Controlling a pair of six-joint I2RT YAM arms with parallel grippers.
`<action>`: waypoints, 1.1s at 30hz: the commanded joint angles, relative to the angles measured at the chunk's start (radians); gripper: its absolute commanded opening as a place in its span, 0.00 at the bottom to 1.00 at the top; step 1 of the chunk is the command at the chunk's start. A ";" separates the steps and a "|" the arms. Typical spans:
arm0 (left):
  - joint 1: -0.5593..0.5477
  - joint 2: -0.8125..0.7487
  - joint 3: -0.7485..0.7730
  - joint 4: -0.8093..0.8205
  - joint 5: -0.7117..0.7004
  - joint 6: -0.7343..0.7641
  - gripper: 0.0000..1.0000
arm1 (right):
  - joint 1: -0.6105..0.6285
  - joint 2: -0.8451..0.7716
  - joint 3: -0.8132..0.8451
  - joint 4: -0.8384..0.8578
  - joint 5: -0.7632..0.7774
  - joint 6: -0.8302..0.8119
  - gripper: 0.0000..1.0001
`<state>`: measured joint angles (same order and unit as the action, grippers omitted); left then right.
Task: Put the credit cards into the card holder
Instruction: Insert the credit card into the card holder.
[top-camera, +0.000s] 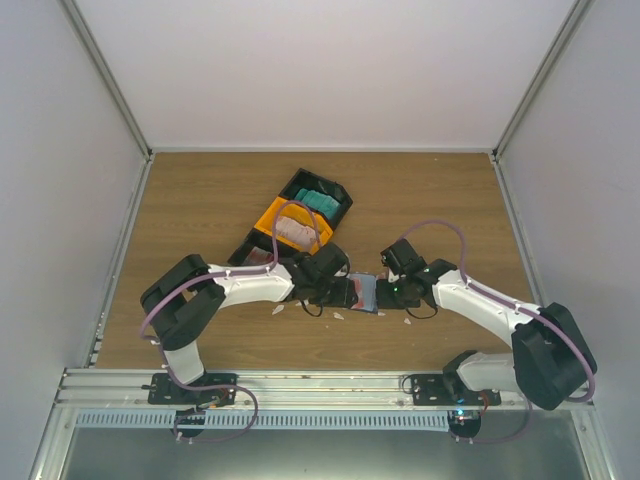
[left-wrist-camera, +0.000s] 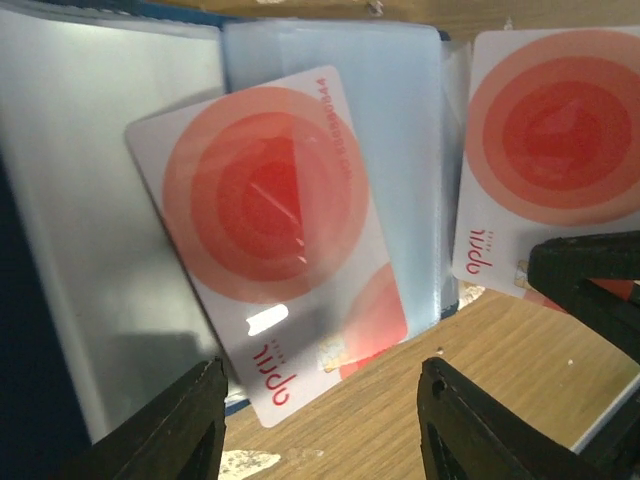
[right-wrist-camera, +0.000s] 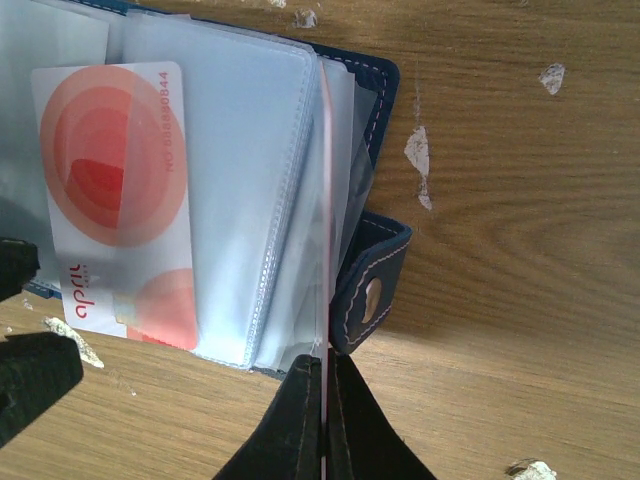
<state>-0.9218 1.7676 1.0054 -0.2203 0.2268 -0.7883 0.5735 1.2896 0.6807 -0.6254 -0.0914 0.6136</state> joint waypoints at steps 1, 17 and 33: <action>-0.009 -0.028 0.019 -0.042 -0.111 -0.025 0.56 | 0.000 0.010 -0.015 -0.001 0.003 -0.015 0.00; -0.009 0.085 0.101 -0.055 -0.077 -0.001 0.56 | 0.000 0.013 -0.021 0.013 -0.002 -0.023 0.00; -0.005 0.116 0.121 0.011 -0.022 0.026 0.48 | 0.000 0.012 -0.021 0.016 -0.002 -0.023 0.00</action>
<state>-0.9257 1.8584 1.0985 -0.2607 0.1848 -0.7815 0.5732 1.2896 0.6796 -0.6197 -0.0959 0.5983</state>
